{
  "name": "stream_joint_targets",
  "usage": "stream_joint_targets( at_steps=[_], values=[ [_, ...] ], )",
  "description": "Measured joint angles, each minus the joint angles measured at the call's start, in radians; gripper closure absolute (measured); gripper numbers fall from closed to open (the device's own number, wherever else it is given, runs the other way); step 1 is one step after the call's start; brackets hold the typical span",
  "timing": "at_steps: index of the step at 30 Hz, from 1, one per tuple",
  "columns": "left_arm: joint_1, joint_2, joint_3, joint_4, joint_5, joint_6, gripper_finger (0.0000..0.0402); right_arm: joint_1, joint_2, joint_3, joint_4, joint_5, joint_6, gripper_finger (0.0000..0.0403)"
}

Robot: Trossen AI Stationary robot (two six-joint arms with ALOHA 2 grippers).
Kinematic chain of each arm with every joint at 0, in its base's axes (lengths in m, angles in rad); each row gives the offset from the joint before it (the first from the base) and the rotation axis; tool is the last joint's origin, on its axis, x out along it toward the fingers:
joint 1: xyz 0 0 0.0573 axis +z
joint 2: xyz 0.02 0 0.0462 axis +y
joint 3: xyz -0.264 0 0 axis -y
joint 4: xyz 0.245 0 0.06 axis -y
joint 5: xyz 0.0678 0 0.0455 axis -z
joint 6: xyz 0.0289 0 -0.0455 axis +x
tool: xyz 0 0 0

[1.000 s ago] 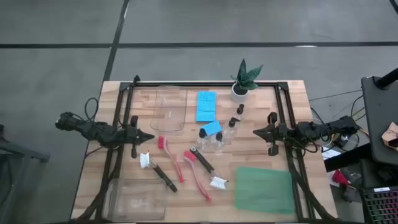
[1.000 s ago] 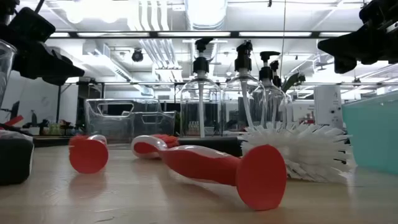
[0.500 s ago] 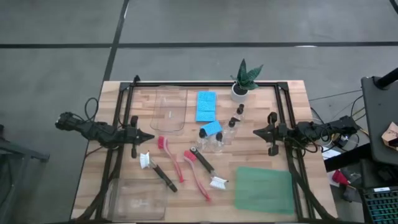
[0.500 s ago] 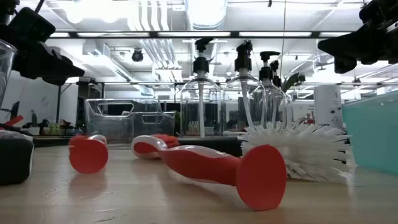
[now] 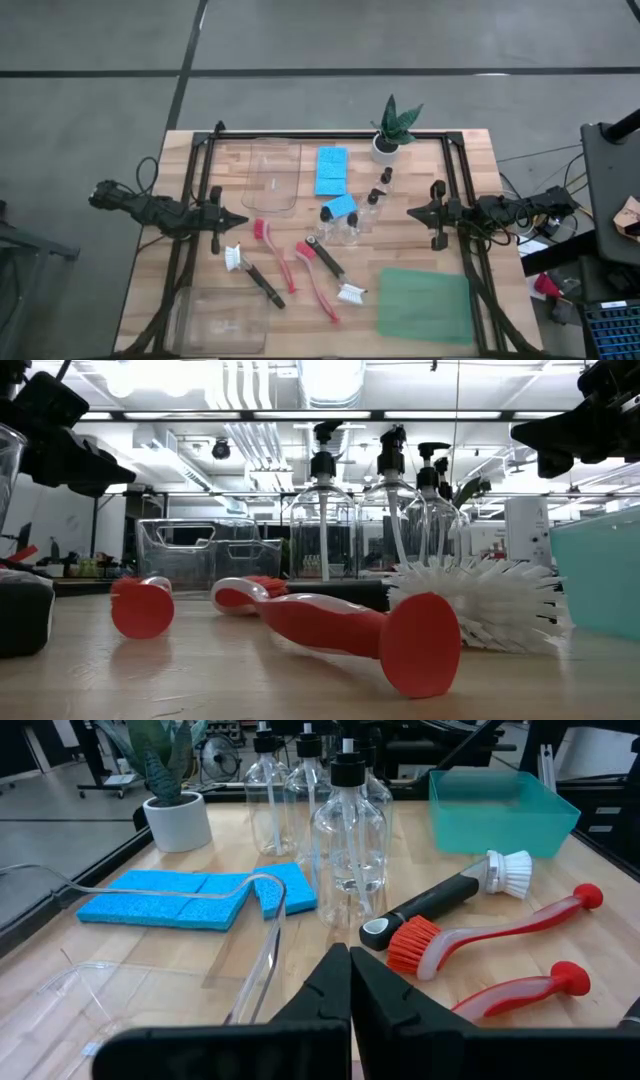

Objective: Pick & Place Kitchen Sink Supplies

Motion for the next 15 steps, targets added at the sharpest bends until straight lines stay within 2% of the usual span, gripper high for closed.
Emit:
stream_joint_targets(
  at_steps=[15],
  values=[
    [0.000, 0.000, 0.000, 0.000, 0.000, 0.000, 0.0401, 0.000, 0.000, 0.000, 0.005, 0.000, -0.001, 0.0394]
  ],
)
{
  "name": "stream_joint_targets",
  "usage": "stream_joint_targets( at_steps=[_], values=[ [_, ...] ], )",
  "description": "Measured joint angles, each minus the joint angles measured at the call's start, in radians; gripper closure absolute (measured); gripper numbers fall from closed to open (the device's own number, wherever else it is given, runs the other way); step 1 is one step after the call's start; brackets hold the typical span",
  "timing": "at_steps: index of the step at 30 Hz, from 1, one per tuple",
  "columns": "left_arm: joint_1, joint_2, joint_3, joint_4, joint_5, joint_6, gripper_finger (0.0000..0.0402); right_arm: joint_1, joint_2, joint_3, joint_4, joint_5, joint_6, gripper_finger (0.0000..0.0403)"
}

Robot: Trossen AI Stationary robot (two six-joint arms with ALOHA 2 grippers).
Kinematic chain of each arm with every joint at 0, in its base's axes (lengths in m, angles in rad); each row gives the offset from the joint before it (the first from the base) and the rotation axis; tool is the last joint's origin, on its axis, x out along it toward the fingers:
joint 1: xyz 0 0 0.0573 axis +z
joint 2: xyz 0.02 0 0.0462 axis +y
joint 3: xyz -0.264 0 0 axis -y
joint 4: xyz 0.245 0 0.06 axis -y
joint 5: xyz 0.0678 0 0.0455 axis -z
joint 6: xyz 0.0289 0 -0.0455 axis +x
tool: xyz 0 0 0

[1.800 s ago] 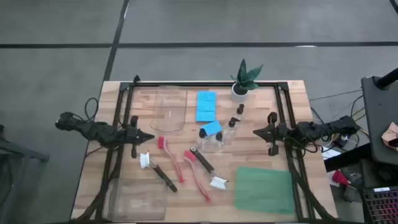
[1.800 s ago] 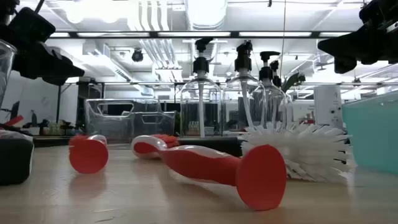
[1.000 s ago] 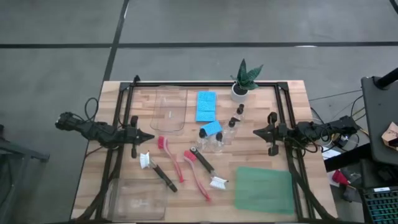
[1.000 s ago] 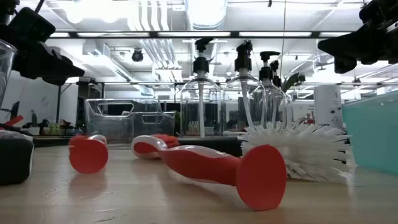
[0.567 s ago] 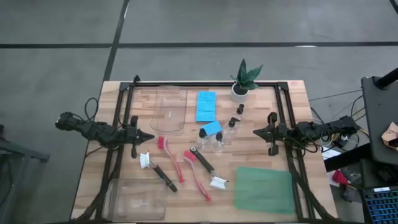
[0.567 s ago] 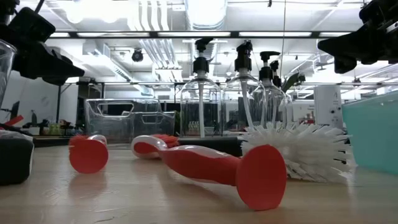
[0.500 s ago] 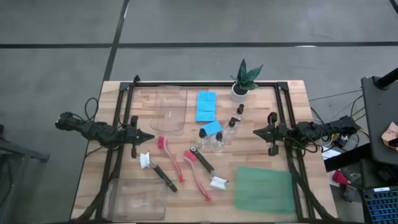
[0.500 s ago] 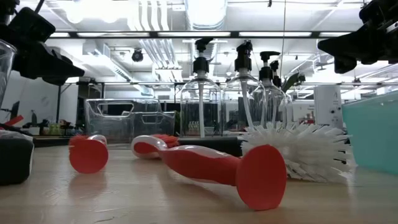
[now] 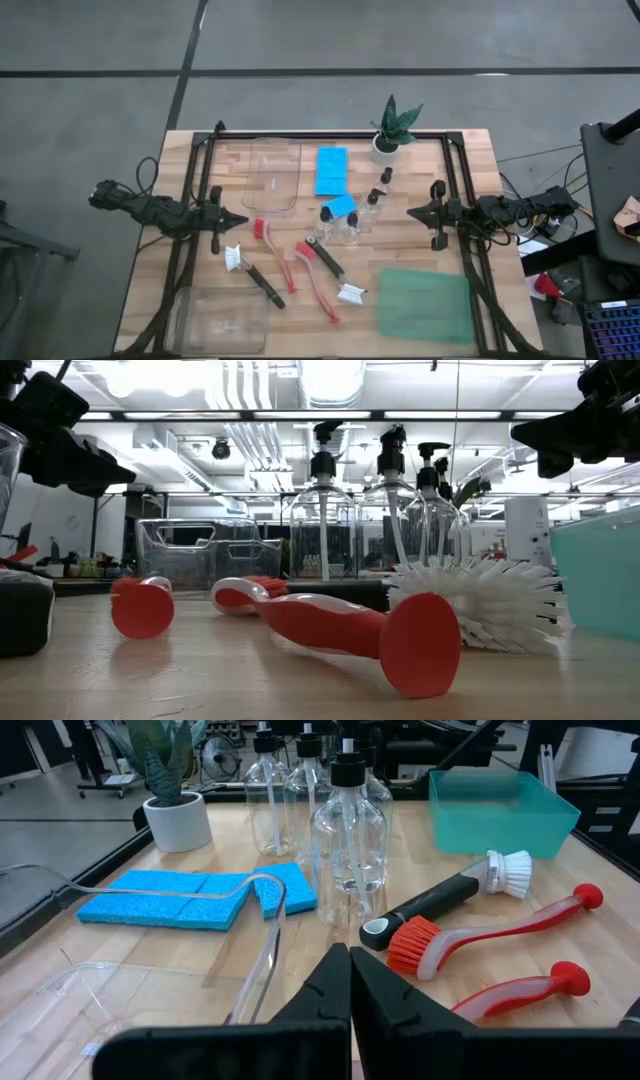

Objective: Pick & Place Kitchen Sink Supplies

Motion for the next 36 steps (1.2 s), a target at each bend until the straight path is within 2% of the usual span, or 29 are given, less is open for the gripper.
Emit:
stream_joint_targets(
  at_steps=[4, 8, 11, 14, 16, 19, 23, 30, 32, 36],
  values=[
    [0.000, 0.000, 0.000, 0.000, 0.000, 0.000, 0.0401, -0.001, 0.001, 0.000, 0.058, 0.007, 0.028, 0.0394],
    [0.000, 0.000, 0.000, 0.000, 0.000, 0.000, 0.0401, -0.001, 0.001, 0.000, 0.137, 0.025, 0.164, 0.0394],
    [0.000, 0.000, 0.000, 0.000, 0.000, 0.000, 0.0401, -0.001, 0.006, 0.000, 0.175, 0.030, 0.194, 0.0394],
    [0.000, 0.000, 0.000, 0.001, 0.000, 0.000, 0.0401, -0.001, 0.008, 0.014, 0.223, 0.090, 0.199, 0.0393],
    [0.000, 0.000, 0.000, 0.002, 0.000, 0.000, 0.0401, -0.001, 0.022, 0.073, 0.164, 0.144, 0.234, 0.0385],
    [0.000, 0.000, 0.000, 0.003, 0.001, 0.000, 0.0401, -0.001, 0.092, 0.184, 0.001, 0.220, 0.315, 0.0350],
    [0.000, 0.000, 0.000, 0.005, 0.001, 0.000, 0.0401, -0.001, 0.261, 0.329, -0.172, 0.286, 0.423, 0.0276],
    [0.000, 0.001, 0.000, 0.005, 0.001, 0.000, 0.0401, -0.059, 0.592, 0.605, -0.377, 0.313, 0.598, 0.0142],
    [0.000, 0.001, 0.000, 0.005, 0.001, 0.000, 0.0401, -0.097, 0.683, 0.700, -0.442, 0.315, 0.626, 0.0119],
    [0.000, 0.001, 0.000, 0.006, 0.001, 0.000, 0.0401, -0.198, 0.848, 0.898, -0.680, 0.313, 0.707, 0.0097]
  ],
)
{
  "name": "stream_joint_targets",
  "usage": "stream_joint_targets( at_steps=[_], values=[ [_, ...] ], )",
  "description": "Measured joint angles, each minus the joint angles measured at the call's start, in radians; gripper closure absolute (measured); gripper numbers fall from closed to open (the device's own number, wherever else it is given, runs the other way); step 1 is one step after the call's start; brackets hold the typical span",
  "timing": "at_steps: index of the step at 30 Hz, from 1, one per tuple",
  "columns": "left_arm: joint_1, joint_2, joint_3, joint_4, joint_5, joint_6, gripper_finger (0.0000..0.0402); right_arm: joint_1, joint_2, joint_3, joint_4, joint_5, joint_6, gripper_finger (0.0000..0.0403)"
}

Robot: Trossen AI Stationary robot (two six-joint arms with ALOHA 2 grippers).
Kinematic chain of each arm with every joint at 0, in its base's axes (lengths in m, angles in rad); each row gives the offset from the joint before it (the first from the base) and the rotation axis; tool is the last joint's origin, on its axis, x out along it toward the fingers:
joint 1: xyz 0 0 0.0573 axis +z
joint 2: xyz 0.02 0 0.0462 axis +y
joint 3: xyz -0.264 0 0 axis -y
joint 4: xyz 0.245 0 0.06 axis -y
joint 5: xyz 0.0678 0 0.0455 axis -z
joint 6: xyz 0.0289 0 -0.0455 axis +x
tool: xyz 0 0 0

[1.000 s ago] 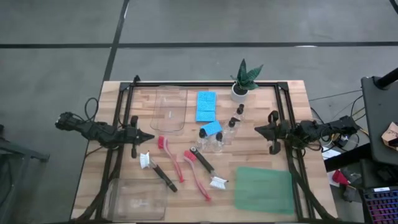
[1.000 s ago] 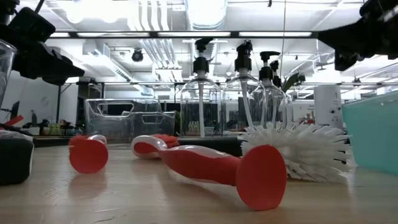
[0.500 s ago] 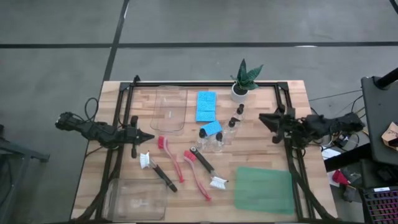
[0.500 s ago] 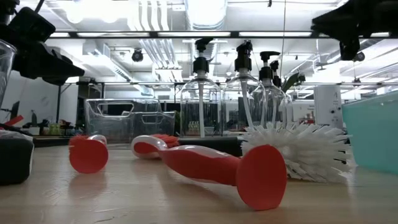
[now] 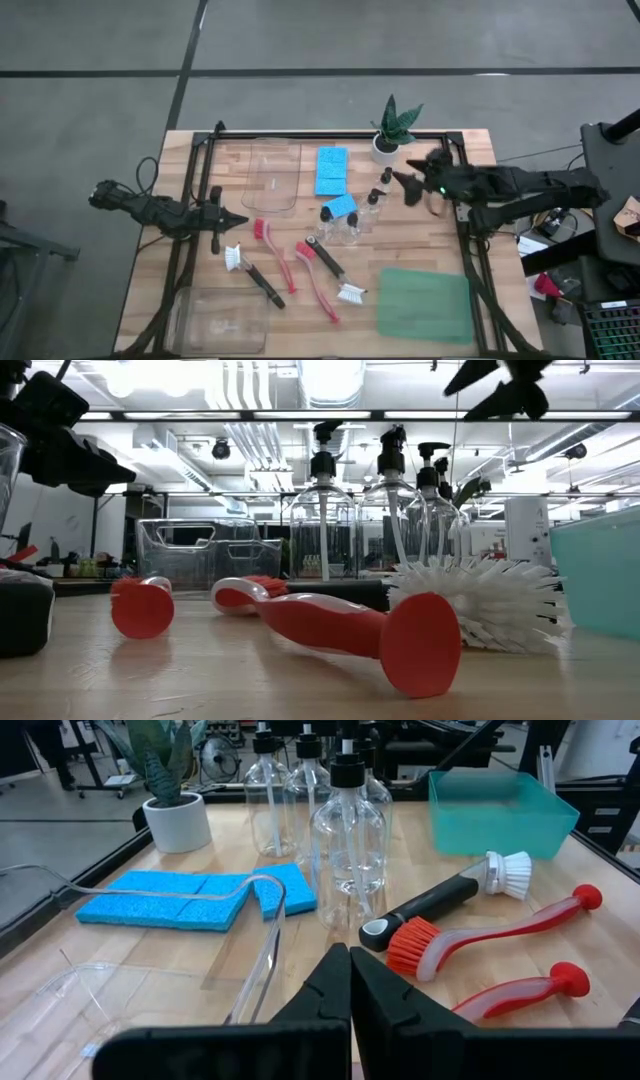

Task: Pick & Place Kitchen Sink Supplies
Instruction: Put the spray bottle into the green bin

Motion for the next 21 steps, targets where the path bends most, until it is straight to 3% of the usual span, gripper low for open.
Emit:
stream_joint_targets(
  at_steps=[5, 11, 21],
  values=[
    [0.000, 0.000, 0.000, 0.000, 0.000, 0.000, 0.0401, -0.112, 0.180, 0.195, -0.228, -0.073, 0.076, 0.0096],
    [0.000, 0.000, 0.000, 0.000, 0.000, 0.000, 0.0401, -0.227, 0.352, 0.349, -0.293, -0.208, 0.065, 0.0101],
    [0.000, 0.000, 0.000, 0.001, -0.001, 0.000, 0.0401, -0.304, 0.543, 0.455, -0.471, -0.280, 0.047, 0.0108]
  ],
)
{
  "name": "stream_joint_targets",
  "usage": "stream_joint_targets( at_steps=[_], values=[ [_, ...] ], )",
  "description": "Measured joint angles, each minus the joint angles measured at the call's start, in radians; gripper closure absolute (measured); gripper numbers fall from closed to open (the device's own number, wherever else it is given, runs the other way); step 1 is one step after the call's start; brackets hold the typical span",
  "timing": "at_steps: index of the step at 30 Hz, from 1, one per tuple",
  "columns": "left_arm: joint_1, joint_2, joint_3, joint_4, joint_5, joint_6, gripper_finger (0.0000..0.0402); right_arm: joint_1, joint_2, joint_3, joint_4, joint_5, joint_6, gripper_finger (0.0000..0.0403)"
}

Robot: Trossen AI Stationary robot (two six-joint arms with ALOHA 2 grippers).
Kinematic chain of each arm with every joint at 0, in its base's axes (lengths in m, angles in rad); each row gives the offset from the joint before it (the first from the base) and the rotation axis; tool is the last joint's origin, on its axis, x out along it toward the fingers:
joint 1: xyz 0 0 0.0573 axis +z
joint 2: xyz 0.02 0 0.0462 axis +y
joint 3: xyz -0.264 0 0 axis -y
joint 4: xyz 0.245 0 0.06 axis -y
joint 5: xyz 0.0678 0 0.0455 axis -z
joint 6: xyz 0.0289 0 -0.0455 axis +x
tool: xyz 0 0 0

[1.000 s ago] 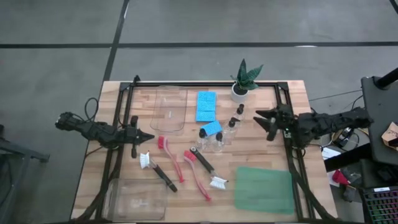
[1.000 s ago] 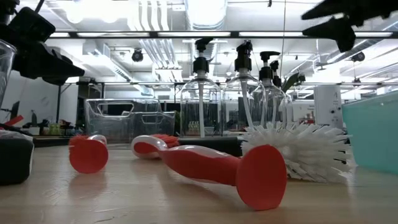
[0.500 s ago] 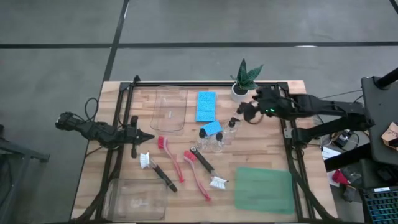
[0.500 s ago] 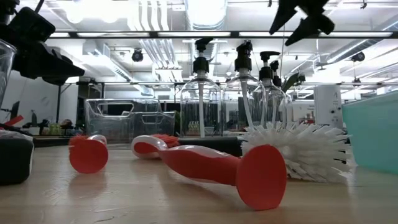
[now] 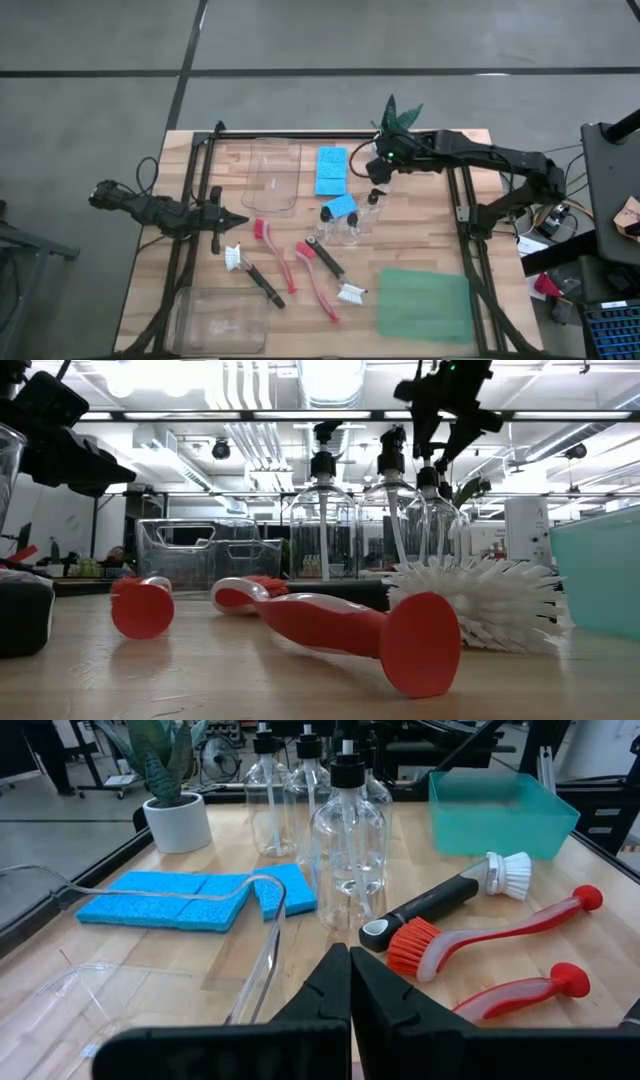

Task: Pick & Place Kitchen Sink Supplies
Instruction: Put the spray bottle into the green bin

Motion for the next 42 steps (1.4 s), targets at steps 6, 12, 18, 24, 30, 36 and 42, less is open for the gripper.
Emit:
stream_joint_targets(
  at_steps=[6, 12, 18, 24, 30, 36, 42],
  values=[
    [0.000, 0.000, 0.000, 0.000, 0.000, 0.000, 0.0401, -0.010, 0.027, 0.003, -0.034, -0.038, 0.002, 0.0116],
    [0.000, 0.000, 0.000, 0.000, 0.000, 0.000, 0.0401, -0.010, 0.023, 0.003, -0.041, -0.089, 0.031, 0.0127],
    [0.000, 0.000, 0.000, 0.000, 0.000, 0.000, 0.0401, -0.010, 0.026, 0.003, -0.087, -0.097, 0.057, 0.0144],
    [0.000, 0.000, 0.000, 0.000, 0.000, 0.000, 0.0401, -0.010, 0.028, 0.002, -0.081, -0.087, 0.059, 0.0171],
    [0.000, 0.000, 0.000, 0.000, 0.000, 0.000, 0.0401, -0.010, 0.028, 0.002, -0.081, -0.087, 0.057, 0.0203],
    [0.000, 0.000, 0.000, 0.000, 0.000, 0.000, 0.0401, -0.009, 0.028, 0.002, -0.080, -0.087, 0.056, 0.0245],
    [0.000, 0.000, 0.000, 0.000, 0.000, 0.000, 0.0401, -0.009, 0.028, 0.002, -0.080, -0.087, 0.051, 0.0296]
  ],
)
